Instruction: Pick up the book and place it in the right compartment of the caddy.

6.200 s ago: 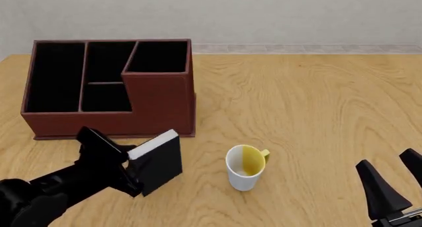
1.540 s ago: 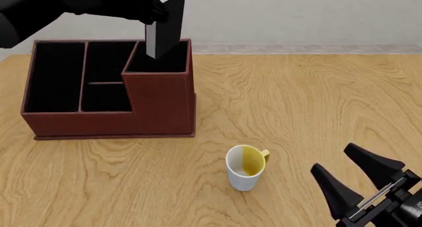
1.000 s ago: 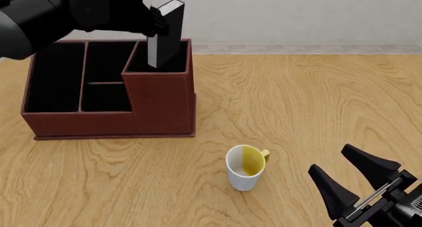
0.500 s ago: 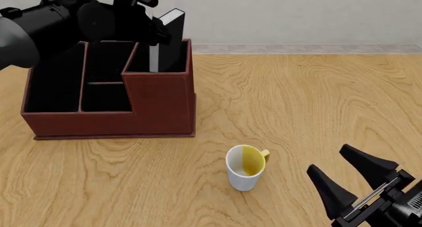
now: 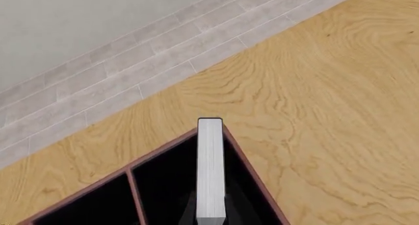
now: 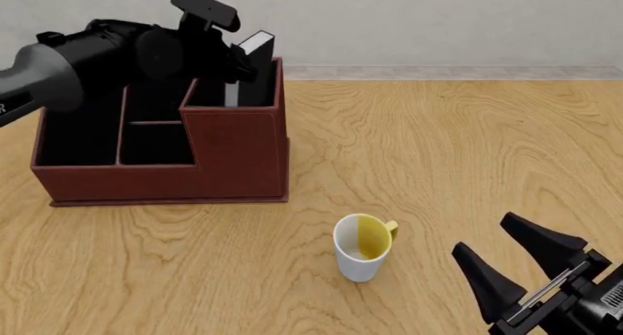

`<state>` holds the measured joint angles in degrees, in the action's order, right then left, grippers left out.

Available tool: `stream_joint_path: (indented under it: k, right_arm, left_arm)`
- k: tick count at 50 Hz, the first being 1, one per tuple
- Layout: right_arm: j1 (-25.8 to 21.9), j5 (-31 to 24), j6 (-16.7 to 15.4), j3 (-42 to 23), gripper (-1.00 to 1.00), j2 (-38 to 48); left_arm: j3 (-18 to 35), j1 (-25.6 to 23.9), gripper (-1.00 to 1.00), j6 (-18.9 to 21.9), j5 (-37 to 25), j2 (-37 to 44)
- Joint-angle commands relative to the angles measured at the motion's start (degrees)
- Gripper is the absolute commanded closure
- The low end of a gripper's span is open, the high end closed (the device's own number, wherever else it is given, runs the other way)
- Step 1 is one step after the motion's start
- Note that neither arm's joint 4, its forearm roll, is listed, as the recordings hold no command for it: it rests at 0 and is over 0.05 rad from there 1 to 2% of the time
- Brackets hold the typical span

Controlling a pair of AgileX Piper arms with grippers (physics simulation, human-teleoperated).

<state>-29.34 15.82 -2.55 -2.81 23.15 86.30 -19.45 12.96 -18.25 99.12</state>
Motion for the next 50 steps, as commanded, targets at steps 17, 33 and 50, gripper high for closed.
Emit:
stream_joint_path:
  k: [17, 33, 50]
  right_arm:
    - [-0.1, 0.3, 0.0, 0.1, -1.00, 0.0]
    - [-0.1, -0.9, -0.1, -0.1, -1.00, -1.0]
    - [-0.1, -0.5, 0.0, 0.1, -1.00, -0.7]
  left_arm:
    - [-4.4, 0.8, 1.00, 0.3, 4.9, 0.8]
    - [-6.4, 0.9, 1.00, 0.2, 6.0, 0.1]
    - [-5.6, 1.7, -1.00, 0.6, 6.0, 0.3]
